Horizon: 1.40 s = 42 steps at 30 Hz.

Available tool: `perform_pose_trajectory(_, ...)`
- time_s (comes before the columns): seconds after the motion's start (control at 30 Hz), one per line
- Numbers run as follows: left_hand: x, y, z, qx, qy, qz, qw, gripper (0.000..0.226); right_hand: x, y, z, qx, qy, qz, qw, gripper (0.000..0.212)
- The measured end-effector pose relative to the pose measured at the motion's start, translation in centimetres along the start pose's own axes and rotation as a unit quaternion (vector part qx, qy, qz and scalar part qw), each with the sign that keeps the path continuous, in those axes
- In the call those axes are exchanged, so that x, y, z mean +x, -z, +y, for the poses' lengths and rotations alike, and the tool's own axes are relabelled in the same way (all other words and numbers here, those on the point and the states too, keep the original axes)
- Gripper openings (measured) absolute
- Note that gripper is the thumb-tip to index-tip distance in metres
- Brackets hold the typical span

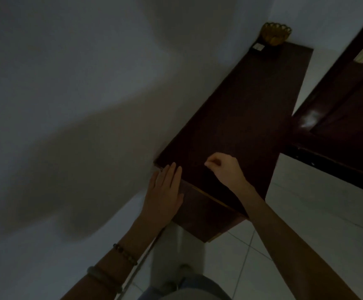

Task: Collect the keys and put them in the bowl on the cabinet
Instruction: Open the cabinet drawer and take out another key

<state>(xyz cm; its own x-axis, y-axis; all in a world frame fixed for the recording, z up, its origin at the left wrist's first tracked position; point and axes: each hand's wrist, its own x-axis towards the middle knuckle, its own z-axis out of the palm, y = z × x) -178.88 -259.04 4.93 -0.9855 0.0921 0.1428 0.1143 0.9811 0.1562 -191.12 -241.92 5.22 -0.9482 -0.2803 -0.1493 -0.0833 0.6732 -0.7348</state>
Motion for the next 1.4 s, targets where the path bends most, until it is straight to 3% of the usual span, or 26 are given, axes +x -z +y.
perform_pose_trajectory(0.23, 0.8, -2.4, 1.5, -0.022, -0.105, -0.043, 0.993, 0.068, -5.8, 3.7, -1.0, 0.194, 0.011, 0.131, 0.972, 0.015)
perform_pose_trajectory(0.57, 0.1, -5.2, 2.4, 0.020, -0.144, -0.057, 0.988, 0.074, -15.3, 7.7, -2.0, 0.426, -0.020, 0.200, 0.882, 0.011)
perform_pose_trajectory(0.77, 0.4, -5.3, 2.4, 0.037, -0.135, -0.083, 0.987, 0.072, -19.9, 7.3, -1.6, 0.445, -0.031, 0.238, 0.863, 0.012)
perform_pose_trajectory(0.9, -0.1, -4.5, 3.8, -0.007, -0.118, -0.059, 0.991, 0.073, -22.9, 6.8, -0.8, 0.439, -0.040, 0.261, 0.859, 0.013)
perform_pose_trajectory(1.17, -2.2, -1.5, 11.7, -0.103, -0.220, -0.004, 0.970, 0.066, -27.6, 8.5, 1.8, 0.444, -0.056, 0.327, 0.832, 0.011)
perform_pose_trajectory(1.4, -1.3, -0.4, 19.6, -0.108, -0.270, 0.018, 0.957, 0.069, -30.1, 13.4, 6.1, 0.448, -0.063, 0.352, 0.819, 0.012)
